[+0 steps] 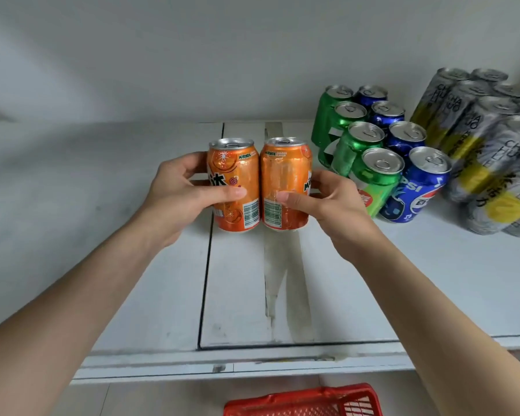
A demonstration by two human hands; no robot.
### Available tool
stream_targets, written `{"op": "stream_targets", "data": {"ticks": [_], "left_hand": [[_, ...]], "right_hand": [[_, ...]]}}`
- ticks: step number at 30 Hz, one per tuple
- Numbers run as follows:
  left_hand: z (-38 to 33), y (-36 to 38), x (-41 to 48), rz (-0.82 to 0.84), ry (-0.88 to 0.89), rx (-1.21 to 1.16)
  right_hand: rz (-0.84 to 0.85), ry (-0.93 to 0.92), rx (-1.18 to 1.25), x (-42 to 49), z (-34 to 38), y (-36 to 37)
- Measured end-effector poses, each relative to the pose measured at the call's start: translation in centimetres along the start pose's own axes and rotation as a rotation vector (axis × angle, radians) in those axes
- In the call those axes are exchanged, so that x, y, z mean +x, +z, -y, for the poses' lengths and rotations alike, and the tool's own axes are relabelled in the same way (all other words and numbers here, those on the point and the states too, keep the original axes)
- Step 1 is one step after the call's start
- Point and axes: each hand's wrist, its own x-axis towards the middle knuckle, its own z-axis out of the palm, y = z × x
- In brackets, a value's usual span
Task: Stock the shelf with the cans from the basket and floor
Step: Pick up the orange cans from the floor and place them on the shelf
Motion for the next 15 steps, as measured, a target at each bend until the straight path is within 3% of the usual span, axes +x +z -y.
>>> {"op": "stream_targets", "data": {"ticks": [15], "left_hand": [[3.3,-0.6,8.4,0.044,0.07,0.019]], "right_hand": [[-0.093,-0.038,0.063,8.4,-3.5,1.8]]}}
